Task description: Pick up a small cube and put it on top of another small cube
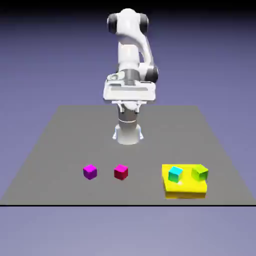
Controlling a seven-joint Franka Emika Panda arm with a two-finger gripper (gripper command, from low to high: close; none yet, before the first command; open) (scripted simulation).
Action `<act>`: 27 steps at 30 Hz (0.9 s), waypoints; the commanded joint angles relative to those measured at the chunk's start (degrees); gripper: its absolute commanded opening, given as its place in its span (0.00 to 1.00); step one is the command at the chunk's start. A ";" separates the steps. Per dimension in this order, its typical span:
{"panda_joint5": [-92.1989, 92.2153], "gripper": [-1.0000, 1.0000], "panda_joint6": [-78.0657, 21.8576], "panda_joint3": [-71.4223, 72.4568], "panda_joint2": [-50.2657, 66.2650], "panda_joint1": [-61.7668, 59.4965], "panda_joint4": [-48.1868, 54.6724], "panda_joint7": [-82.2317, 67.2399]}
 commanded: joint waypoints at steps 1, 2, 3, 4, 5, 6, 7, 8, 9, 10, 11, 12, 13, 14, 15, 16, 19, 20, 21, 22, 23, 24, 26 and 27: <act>-1.47 0.50 -2.48 0.73 2.08 -0.24 1.06 -0.28; -2.95 0.50 -4.95 1.45 4.16 -0.48 2.11 -0.56; -4.42 0.50 -7.42 2.18 6.23 -0.72 3.17 -0.85; -5.89 0.50 -9.90 2.91 8.31 -0.96 4.22 -1.13; -7.36 0.50 -12.37 3.63 10.39 -1.20 5.28 -1.41; -8.83 0.50 -14.85 4.36 12.46 -1.45 6.34 -1.69; -10.30 0.50 -17.32 5.09 14.54 -1.69 7.39 -1.97; -11.78 0.50 -19.79 5.81 16.61 -1.93 8.45 -2.26; -13.25 0.50 -22.27 6.54 18.69 -2.17 9.50 -2.54; -14.72 0.50 -24.74 7.27 20.77 -2.41 10.56 -2.82; -16.19 0.50 -27.21 7.99 22.84 -2.65 11.61 -3.10; -17.66 0.50 -29.69 8.72 24.92 -2.89 12.67 -3.38; -19.14 0.50 -32.16 9.44 27.00 -3.13 13.73 -3.66; -20.61 0.50 -34.64 10.17 29.07 -3.37 14.78 -3.95; -22.08 0.50 -37.11 10.90 31.15 -3.61 15.84 -4.23; -23.55 0.50 -39.58 11.62 33.23 -3.85 16.89 -4.51; -27.97 0.50 -47.00 13.80 39.46 -4.58 20.06 -5.36; -29.44 0.50 -49.48 14.53 41.53 -4.82 21.12 -5.64; -30.91 0.50 -51.95 15.26 43.61 -5.06 22.17 -5.92; -32.38 0.50 -54.43 15.98 45.69 -5.30 23.23 -6.20; -33.85 0.50 -56.90 16.71 47.76 -5.54 24.28 -6.48; -35.33 0.50 -59.37 17.44 49.84 -5.78 25.34 -6.77; -38.27 0.50 -64.32 18.89 53.99 -6.26 27.45 -7.33; -39.74 0.50 -66.79 19.61 56.07 -6.50 28.51 -7.61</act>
